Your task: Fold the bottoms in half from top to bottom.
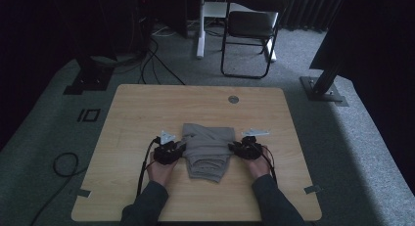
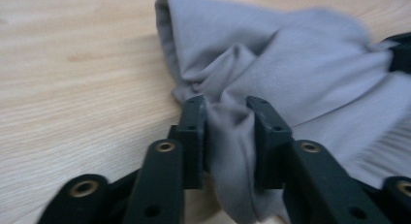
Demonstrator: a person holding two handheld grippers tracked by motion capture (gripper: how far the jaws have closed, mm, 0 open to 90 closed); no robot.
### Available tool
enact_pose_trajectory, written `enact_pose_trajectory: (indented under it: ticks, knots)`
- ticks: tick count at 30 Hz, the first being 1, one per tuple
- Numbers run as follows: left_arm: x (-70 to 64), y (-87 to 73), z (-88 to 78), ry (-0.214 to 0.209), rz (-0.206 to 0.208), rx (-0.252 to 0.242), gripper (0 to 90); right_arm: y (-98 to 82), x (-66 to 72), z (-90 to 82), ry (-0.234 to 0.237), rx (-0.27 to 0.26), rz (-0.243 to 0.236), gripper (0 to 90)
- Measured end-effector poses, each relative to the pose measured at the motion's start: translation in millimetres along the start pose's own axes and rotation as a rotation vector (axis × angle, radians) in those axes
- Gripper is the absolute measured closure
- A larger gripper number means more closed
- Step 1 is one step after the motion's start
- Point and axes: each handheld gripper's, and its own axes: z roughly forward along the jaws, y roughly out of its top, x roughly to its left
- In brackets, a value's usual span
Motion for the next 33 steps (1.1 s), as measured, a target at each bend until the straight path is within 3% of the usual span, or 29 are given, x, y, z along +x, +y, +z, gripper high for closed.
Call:
enact_pose_trajectory:
  ticks: [2, 5, 8, 11, 14, 17, 18, 20, 22, 27, 30, 32, 33]
  knots:
    - [-0.4, -2.4, -13.9, -0.02, 0.021, -0.023, 63.7, -1.5, -1.4, -8.4, 0.016, 0.005, -0.006, 66.9]
    - [2.1, -3.0, -30.4, -0.043, 0.022, -0.065, 61.1, -2.8, -1.0, -20.9, 0.028, 0.002, -0.036, 65.0]
    - [5.5, 5.2, -37.4, -0.04, 0.015, -0.093, 60.6, 1.4, -1.1, -30.9, 0.025, -0.044, -0.023, 63.3]
    - [7.3, 19.0, -32.4, -0.048, 0.003, -0.093, 57.8, 10.8, -3.3, -30.8, 0.01, -0.078, 0.015, 55.9]
    - [5.6, 30.8, -19.6, -0.055, -0.006, -0.078, 55.7, 19.0, -4.2, -21.7, 0.031, -0.078, 0.049, 52.5]
    - [5.9, 35.6, 0.6, -0.048, -0.025, -0.002, 53.5, 22.1, -3.2, -8.1, 0.033, -0.03, 0.065, 51.4]
    - [6.5, 35.4, 6.7, -0.05, -0.032, 0.031, 54.6, 21.9, -2.8, -4.2, 0.025, -0.012, 0.071, 54.8]
    - [5.8, 32.8, 10.2, -0.043, -0.03, 0.054, 73.0, 20.1, -0.8, -1.4, 0.027, 0.002, 0.073, 68.2]
    - [3.0, 29.9, 3.8, -0.043, -0.033, 0.026, 87.7, 17.5, 3.0, -6.0, 0.026, -0.008, 0.056, 80.2]
    - [-5.8, 21.6, -20.7, -0.046, 0.002, -0.032, 88.8, 9.4, 8.8, -29.6, 0.015, -0.056, 0.008, 90.0]
    - [-5.6, 12.6, -33.0, -0.071, -0.02, -0.068, 88.5, 1.6, 10.5, -42.3, 0.017, -0.071, -0.017, 90.0]
    - [-6.5, 8.2, -35.2, -0.071, -0.009, -0.059, 86.8, -2.5, 9.7, -47.0, 0.02, -0.073, -0.015, 89.0]
    - [-6.2, 6.8, -35.2, -0.072, -0.005, -0.055, 86.2, -2.6, 8.2, -48.0, 0.021, -0.082, -0.009, 81.2]
